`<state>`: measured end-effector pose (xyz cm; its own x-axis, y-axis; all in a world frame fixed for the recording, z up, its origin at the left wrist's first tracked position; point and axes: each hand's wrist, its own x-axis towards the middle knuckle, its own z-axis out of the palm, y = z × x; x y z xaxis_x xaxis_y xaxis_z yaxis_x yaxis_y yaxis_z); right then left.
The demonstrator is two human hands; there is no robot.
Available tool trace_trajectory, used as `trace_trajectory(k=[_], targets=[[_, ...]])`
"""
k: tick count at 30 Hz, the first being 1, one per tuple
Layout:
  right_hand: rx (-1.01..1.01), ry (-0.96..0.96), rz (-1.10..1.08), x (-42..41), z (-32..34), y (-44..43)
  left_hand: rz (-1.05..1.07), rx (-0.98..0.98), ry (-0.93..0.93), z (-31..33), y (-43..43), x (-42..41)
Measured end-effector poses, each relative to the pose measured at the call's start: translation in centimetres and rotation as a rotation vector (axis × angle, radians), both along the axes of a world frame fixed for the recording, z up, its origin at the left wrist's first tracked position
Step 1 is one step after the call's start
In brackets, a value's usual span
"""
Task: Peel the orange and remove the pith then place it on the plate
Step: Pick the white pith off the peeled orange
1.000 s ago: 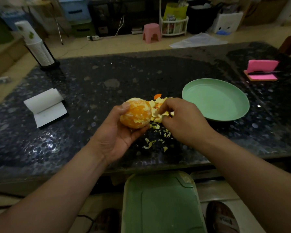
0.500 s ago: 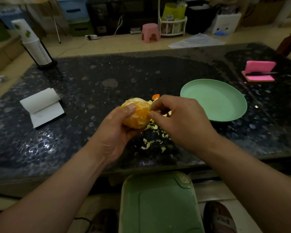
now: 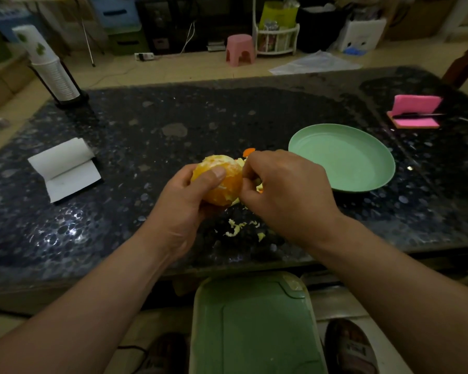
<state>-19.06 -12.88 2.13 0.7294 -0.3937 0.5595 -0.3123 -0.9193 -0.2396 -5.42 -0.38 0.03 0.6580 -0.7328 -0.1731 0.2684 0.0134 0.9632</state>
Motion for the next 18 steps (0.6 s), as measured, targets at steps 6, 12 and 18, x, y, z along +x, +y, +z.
trace_trajectory(k=[6, 12, 18], targets=[[0.556, -0.021, -0.02, -0.1, -0.1, -1.3, -0.031, -0.066, 0.107, 0.5, 0.2, 0.1], [1.682, -0.198, 0.096, 0.3, -0.2, -3.8, 0.008, -0.166, 0.322, 0.8, 1.0, 1.4], [1.501, -0.011, 0.036, 0.7, -1.6, -4.3, 0.044, -0.177, 0.34, 0.8, 1.2, 2.2]])
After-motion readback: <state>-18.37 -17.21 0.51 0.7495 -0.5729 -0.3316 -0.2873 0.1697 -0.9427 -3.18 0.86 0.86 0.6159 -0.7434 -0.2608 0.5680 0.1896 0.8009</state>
